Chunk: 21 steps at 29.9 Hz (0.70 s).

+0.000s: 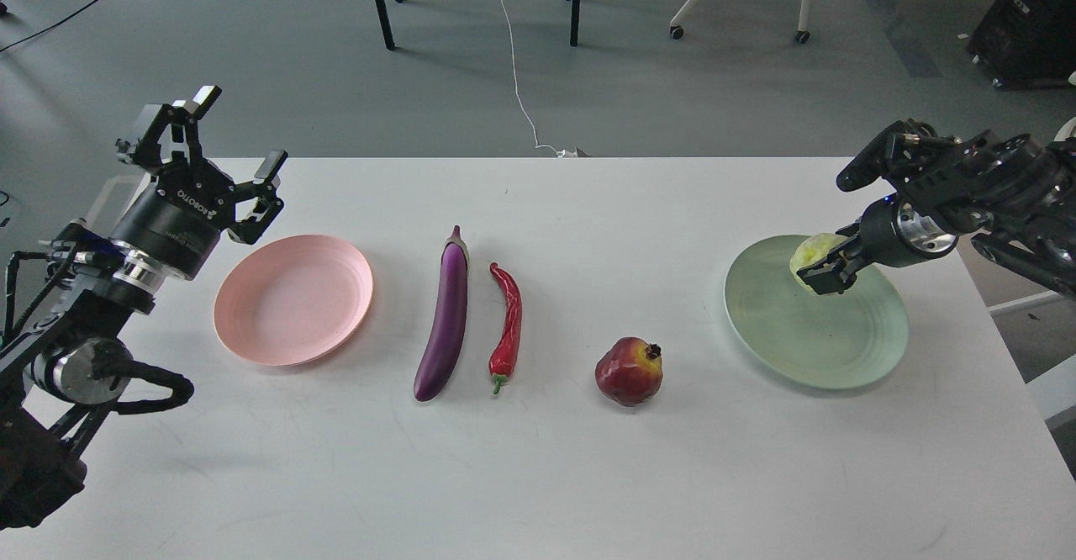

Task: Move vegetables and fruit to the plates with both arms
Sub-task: 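Carry the fruit onto the pale green plate and release it, then reach the right gripper down and grasp the red pomegranate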

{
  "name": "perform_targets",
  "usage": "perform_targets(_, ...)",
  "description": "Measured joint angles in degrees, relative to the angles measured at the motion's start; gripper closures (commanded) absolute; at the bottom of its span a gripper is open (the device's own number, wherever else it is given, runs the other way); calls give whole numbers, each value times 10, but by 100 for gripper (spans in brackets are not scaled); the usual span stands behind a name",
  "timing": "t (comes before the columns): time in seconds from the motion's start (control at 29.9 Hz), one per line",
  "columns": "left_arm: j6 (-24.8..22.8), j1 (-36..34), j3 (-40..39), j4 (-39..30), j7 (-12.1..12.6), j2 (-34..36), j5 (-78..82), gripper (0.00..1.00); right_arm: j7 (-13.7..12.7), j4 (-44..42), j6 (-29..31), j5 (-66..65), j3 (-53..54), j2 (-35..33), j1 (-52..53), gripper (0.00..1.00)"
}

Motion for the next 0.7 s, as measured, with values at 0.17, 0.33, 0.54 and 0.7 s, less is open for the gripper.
perform_targets(0.17, 0, 0, -1, 0, 0, 2, -1, 2, 0, -3, 0, 2, 0, 3, -1, 3)
perform_targets(0.33, 0, 0, -2, 0, 0, 2, -1, 2, 0, 0, 1, 4, 0, 3, 1, 2)
perform_targets(0.54, 0, 0, -3, 0, 0, 3, -1, 2, 0, 70, 5, 33, 26, -5, 55, 2)
perform_targets(0.7, 0, 0, -3, -2, 0, 3, -1, 2, 0, 217, 24, 62, 31, -19, 130, 2)
